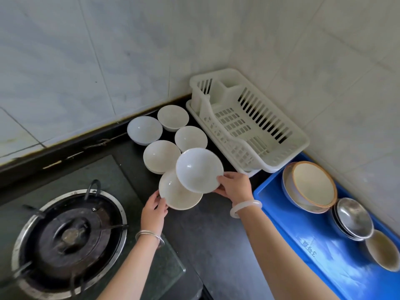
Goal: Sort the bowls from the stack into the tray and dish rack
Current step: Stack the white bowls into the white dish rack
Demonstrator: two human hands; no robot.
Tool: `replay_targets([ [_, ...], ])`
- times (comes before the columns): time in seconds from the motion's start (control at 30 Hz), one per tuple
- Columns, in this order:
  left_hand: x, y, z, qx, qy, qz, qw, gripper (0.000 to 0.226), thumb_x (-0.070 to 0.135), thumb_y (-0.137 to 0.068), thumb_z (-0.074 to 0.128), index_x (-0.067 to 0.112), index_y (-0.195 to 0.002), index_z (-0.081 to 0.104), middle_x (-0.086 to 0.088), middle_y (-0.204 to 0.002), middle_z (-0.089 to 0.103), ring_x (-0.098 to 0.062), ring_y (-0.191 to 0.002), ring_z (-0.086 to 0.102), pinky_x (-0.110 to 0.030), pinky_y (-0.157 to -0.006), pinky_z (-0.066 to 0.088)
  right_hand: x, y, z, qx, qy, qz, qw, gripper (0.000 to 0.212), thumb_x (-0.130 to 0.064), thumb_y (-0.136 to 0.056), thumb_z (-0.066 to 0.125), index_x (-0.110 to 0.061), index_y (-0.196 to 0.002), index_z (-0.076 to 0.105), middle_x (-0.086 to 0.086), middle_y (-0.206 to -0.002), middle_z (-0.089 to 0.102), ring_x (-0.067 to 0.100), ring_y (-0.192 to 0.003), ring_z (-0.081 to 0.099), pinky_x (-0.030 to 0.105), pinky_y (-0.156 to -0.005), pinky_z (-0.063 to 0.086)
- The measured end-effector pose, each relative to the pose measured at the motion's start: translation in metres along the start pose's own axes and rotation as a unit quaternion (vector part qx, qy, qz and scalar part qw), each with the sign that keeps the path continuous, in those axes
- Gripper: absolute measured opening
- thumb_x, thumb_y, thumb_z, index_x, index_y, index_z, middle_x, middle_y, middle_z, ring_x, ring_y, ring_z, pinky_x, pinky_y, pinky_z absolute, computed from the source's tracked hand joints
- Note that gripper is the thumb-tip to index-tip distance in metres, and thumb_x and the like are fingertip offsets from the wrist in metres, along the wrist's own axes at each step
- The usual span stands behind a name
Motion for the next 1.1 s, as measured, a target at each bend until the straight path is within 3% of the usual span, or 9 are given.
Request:
replay_targets([
  [0.13, 0.005, -0.001, -0.002, 0.023, 0.038, -0.017, 0.999, 0.03, 0.021, -0.094, 0.05, 0.01, -0.122, 0.055, -0.011, -0.114, 0.06, -0.026, -0.098, 0.06, -0.034, -0.089, 0.045, 0.003, 0.002, 0.019, -0.006, 0.106, 0.014, 0.994, 0.012, -0.007, -0.082, 0.066, -0.015, -0.074, 0.071, 0.004, -0.077, 0.073, 0.014, -0.063, 0.073, 0.031, -0.067, 0.061],
  [0.2, 0.007, 0.0, -0.001, 0.026, 0.042, -0.021, 0.999, 0.022, 0.024, -0.093, 0.051, 0.016, -0.112, 0.057, -0.007, -0.109, 0.061, -0.025, -0.096, 0.061, -0.034, -0.089, 0.046, 0.006, 0.002, 0.024, -0.001, 0.156, 0.013, 0.988, 0.008, -0.009, -0.082, 0.066, -0.014, -0.079, 0.072, 0.003, -0.072, 0.073, 0.014, -0.064, 0.073, 0.035, -0.074, 0.061],
  [0.3, 0.008, 0.0, -0.002, 0.026, 0.038, -0.024, 0.999, 0.026, 0.023, -0.093, 0.052, 0.013, -0.116, 0.057, -0.007, -0.108, 0.061, -0.025, -0.096, 0.062, -0.035, -0.092, 0.047, 0.009, 0.002, 0.03, 0.002, 0.196, 0.015, 0.981, 0.01, -0.01, -0.083, 0.063, -0.01, -0.088, 0.072, 0.006, -0.076, 0.074, 0.016, -0.069, 0.073, 0.036, -0.079, 0.06],
  [0.57, 0.006, 0.001, -0.001, 0.023, 0.027, -0.016, 0.999, 0.027, 0.006, -0.088, 0.056, 0.007, -0.115, 0.059, -0.016, -0.104, 0.065, -0.024, -0.09, 0.06, -0.036, -0.09, 0.048, 0.011, -0.001, 0.032, -0.002, 0.263, 0.004, 0.965, 0.013, -0.011, -0.084, 0.062, -0.016, -0.073, 0.067, 0.006, -0.073, 0.072, 0.019, -0.077, 0.072, 0.032, -0.076, 0.059],
  [0.73, 0.007, -0.001, -0.001, 0.034, 0.02, -0.02, 0.999, 0.023, 0.006, -0.087, 0.058, 0.004, -0.11, 0.061, -0.019, -0.103, 0.065, -0.021, -0.082, 0.06, -0.037, -0.09, 0.05, 0.017, -0.01, 0.03, -0.018, 0.275, 0.013, 0.961, 0.006, -0.015, -0.081, 0.066, -0.018, -0.086, 0.064, 0.006, -0.09, 0.068, 0.021, -0.086, 0.067, 0.032, -0.076, 0.057],
  [0.87, 0.01, -0.001, -0.001, 0.029, 0.042, -0.044, 0.998, 0.031, 0.009, -0.087, 0.058, 0.009, -0.118, 0.059, -0.008, -0.09, 0.066, -0.021, -0.084, 0.062, -0.033, -0.083, 0.05, 0.026, -0.014, 0.029, -0.06, 0.183, 0.09, 0.977, 0.037, -0.014, -0.081, 0.068, -0.019, -0.116, 0.056, 0.007, -0.109, 0.062, 0.023, -0.097, 0.063, 0.036, -0.074, 0.058],
  [0.93, 0.011, 0.001, -0.002, 0.015, 0.048, -0.059, 0.997, 0.032, 0.012, -0.088, 0.057, 0.013, -0.12, 0.057, -0.004, -0.091, 0.067, -0.023, -0.087, 0.063, -0.03, -0.079, 0.051, 0.032, -0.015, 0.028, -0.104, 0.103, 0.128, 0.981, 0.043, -0.01, -0.084, 0.065, -0.018, -0.125, 0.055, 0.01, -0.114, 0.063, 0.027, -0.101, 0.064, 0.041, -0.077, 0.059],
  [1.03, 0.012, 0.006, 0.0, -0.006, 0.063, -0.081, 0.995, 0.035, 0.016, -0.091, 0.054, 0.016, -0.126, 0.052, -0.008, -0.112, 0.062, -0.024, -0.09, 0.064, -0.034, -0.086, 0.049, 0.038, -0.015, 0.029, -0.151, -0.018, 0.16, 0.975, 0.032, -0.007, -0.087, 0.06, -0.016, -0.118, 0.06, 0.012, -0.112, 0.066, 0.032, -0.096, 0.067, 0.042, -0.077, 0.059],
  [1.1, 0.012, 0.008, 0.001, -0.005, 0.068, -0.075, 0.995, 0.034, 0.017, -0.092, 0.053, 0.015, -0.126, 0.052, -0.009, -0.119, 0.059, -0.023, -0.091, 0.064, -0.034, -0.087, 0.049, 0.04, -0.016, 0.028, -0.159, -0.033, 0.149, 0.975, 0.024, -0.006, -0.088, 0.06, -0.017, -0.109, 0.064, 0.01, -0.105, 0.069, 0.03, -0.091, 0.07, 0.039, -0.074, 0.06],
])
Point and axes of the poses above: each hand's wrist, its own y-axis away from the middle knuckle, its own z-axis out of the palm, x = y × z, the point moved 2 cm from there along -y, towards the middle knuckle
